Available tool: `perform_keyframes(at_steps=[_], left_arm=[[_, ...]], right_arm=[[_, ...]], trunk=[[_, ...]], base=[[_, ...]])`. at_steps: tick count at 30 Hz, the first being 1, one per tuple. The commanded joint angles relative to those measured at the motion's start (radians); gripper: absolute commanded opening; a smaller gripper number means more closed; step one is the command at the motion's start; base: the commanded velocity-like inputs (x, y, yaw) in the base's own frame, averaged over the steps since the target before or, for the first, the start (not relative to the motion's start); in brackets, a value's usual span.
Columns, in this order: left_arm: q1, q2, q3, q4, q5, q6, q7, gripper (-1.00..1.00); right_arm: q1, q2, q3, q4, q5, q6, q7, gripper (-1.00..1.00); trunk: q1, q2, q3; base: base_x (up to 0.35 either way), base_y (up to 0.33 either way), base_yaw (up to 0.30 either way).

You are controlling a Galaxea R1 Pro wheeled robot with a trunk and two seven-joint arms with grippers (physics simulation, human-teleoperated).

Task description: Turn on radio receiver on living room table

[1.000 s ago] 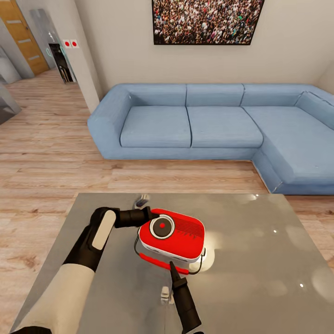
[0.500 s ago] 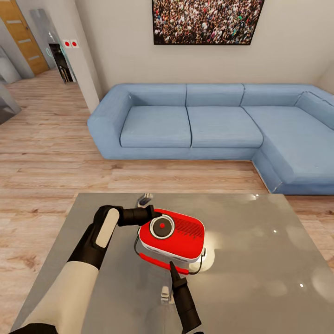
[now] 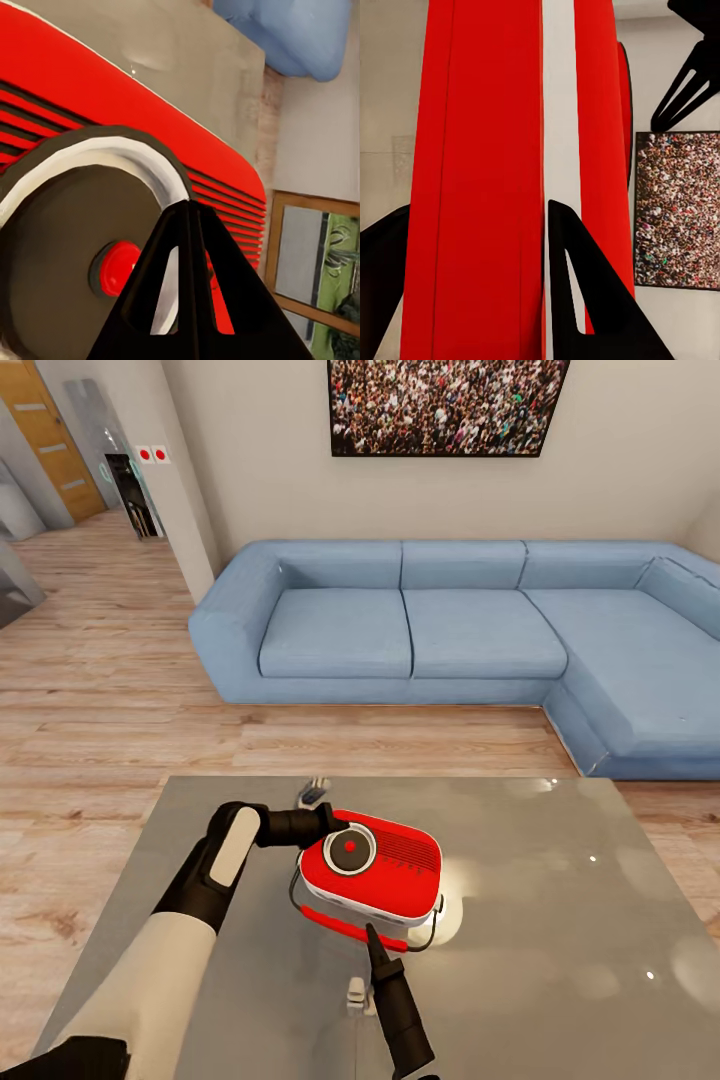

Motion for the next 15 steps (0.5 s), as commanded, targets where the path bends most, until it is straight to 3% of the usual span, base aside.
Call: perform_keyframes(at_steps=[1, 15], left_arm=[[-0.001, -0.002, 0.0, 0.005, 0.001, 0.0, 0.0, -1.0], [-0.002, -0.011, -0.001, 0.061, 0.0, -0.003, 0.003, -1.0]], right_arm=[[0.0, 0.0, 0.001, -0.001, 0.003, 0.003, -0.001, -1.0], [0.0, 0.0, 0.001, 0.0, 0.003, 0.002, -0.001, -1.0]], trunk=[[0.0, 0.0, 0.0], [0.0, 0.0, 0.0]], base=[[0.0, 0.0, 0.0], [0.0, 0.0, 0.0]])
